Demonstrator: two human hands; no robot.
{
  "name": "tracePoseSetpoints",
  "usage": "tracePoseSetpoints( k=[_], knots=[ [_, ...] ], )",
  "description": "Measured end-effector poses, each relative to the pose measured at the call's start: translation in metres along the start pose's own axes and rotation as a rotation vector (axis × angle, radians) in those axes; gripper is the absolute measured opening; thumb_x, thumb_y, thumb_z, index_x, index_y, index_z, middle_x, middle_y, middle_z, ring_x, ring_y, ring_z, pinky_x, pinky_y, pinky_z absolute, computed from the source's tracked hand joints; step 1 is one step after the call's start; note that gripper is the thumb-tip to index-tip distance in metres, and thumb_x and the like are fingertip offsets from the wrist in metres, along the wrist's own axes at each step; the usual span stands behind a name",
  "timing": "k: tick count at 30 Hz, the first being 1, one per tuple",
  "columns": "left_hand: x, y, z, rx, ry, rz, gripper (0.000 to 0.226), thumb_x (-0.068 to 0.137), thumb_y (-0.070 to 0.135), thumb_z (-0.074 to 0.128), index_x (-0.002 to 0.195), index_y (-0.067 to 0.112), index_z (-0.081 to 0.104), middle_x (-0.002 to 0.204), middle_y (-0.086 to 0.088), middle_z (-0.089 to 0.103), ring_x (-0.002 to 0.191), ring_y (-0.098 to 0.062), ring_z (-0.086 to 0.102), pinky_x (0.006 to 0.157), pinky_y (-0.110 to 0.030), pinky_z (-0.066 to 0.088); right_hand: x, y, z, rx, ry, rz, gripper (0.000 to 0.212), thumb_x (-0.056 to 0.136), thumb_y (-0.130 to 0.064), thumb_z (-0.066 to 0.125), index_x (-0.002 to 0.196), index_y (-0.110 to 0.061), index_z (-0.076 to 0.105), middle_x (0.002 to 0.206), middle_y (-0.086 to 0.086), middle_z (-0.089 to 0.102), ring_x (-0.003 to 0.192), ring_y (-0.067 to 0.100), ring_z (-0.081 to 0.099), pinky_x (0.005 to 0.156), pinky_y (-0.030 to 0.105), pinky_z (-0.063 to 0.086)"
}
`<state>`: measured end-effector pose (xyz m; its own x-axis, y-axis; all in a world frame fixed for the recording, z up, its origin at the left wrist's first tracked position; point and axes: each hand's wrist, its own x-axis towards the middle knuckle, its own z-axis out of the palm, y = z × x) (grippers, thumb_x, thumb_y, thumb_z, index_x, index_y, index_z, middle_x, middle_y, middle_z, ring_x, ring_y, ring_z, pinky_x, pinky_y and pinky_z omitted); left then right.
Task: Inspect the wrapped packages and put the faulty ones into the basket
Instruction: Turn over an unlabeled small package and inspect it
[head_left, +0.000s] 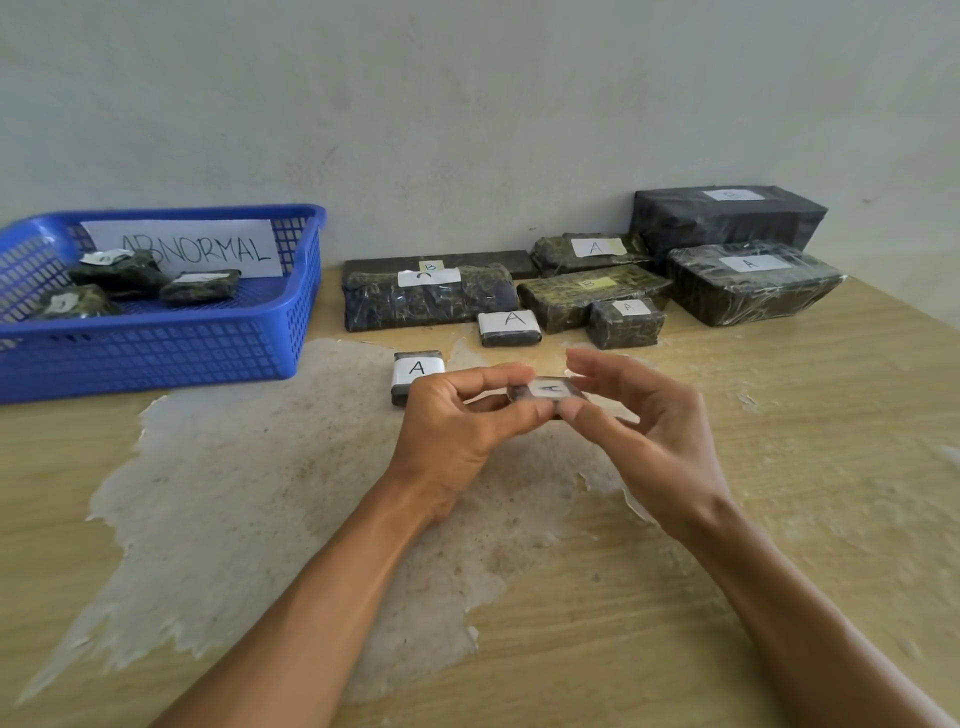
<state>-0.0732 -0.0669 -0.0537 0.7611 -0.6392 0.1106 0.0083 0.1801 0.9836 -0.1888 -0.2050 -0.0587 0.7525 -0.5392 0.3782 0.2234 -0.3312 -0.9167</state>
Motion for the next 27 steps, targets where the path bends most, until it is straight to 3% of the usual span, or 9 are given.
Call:
tracePoseSetpoints(
  k=[3,7,12,16,18,21,24,27],
  knots=[
    [-0.001,0.001,-0.001,-0.049,-0.053,-0.003,0.046,0.069,-0.007,0.083,0.112,0.006,0.072,0.128,-0.008,0.069,0.104,-0.024,0.074,0.088,-0.036,0.06,0.002,0.003,-0.003,0.049,-0.034,0.052,0.049,0.083,-0.008,0.081,0.128,-0.021,0.067,0.125,-0.007,0.071,0.118,0.006,0.066,0.09,0.032,0.06],
    [-0.001,0.003,-0.001,-0.054,-0.107,0.021,0.054,0.071,-0.019,0.077,0.116,0.009,0.07,0.139,0.0,0.062,0.113,-0.022,0.07,0.091,-0.04,0.06,0.003,0.009,-0.004,0.094,-0.092,0.078,0.062,0.077,0.001,0.083,0.134,-0.012,0.062,0.127,0.0,0.07,0.115,0.017,0.069,0.092,0.041,0.06],
    [0.0,0.006,-0.002,-0.032,-0.066,0.027,0.059,0.07,-0.024,0.074,0.116,0.012,0.067,0.123,-0.006,0.066,0.099,-0.023,0.075,0.076,-0.031,0.061,0.005,0.009,-0.004,0.136,-0.052,0.057,0.065,0.07,0.003,0.085,0.13,-0.006,0.062,0.121,0.007,0.07,0.107,0.025,0.072,0.08,0.042,0.063],
    [0.003,0.011,-0.007,-0.003,0.025,0.018,0.047,0.073,-0.016,0.077,0.111,0.009,0.067,0.1,-0.013,0.076,0.086,-0.024,0.077,0.068,-0.031,0.061,0.005,0.007,-0.007,0.091,-0.022,0.036,0.064,0.069,-0.001,0.087,0.127,-0.017,0.064,0.107,0.009,0.068,0.093,0.027,0.074,0.077,0.047,0.064],
    [0.004,0.015,-0.01,0.025,0.046,0.034,0.041,0.077,-0.013,0.076,0.111,0.007,0.066,0.094,-0.012,0.078,0.082,-0.023,0.077,0.064,-0.031,0.061,0.003,0.006,-0.006,-0.029,-0.06,-0.003,0.071,0.068,-0.011,0.091,0.131,-0.026,0.063,0.107,0.006,0.065,0.094,0.022,0.071,0.073,0.043,0.064],
    [0.003,0.021,-0.015,0.102,0.042,0.059,0.035,0.08,-0.011,0.074,0.109,0.009,0.067,0.094,-0.01,0.079,0.079,-0.02,0.076,0.059,-0.028,0.058,0.001,0.005,-0.004,-0.306,-0.122,-0.091,0.086,0.064,-0.023,0.094,0.14,-0.038,0.055,0.127,-0.014,0.055,0.112,0.005,0.059,0.079,0.027,0.06],
    [-0.002,0.019,-0.02,0.159,0.019,0.043,0.033,0.083,-0.012,0.071,0.108,0.009,0.068,0.094,-0.009,0.079,0.082,-0.019,0.077,0.061,-0.027,0.059,0.0,0.001,-0.001,-0.506,-0.181,-0.203,0.09,0.066,-0.022,0.094,0.143,-0.036,0.051,0.134,-0.029,0.044,0.121,-0.007,0.049,0.088,0.016,0.053],
    [-0.009,0.017,-0.028,0.185,0.015,0.034,0.035,0.082,-0.009,0.073,0.11,0.012,0.069,0.096,-0.008,0.079,0.086,-0.02,0.076,0.069,-0.03,0.061,-0.002,-0.003,0.006,-0.57,-0.21,-0.202,0.081,0.068,-0.027,0.093,0.14,-0.032,0.057,0.127,-0.032,0.047,0.116,-0.015,0.047,0.089,0.009,0.047]
  ],
)
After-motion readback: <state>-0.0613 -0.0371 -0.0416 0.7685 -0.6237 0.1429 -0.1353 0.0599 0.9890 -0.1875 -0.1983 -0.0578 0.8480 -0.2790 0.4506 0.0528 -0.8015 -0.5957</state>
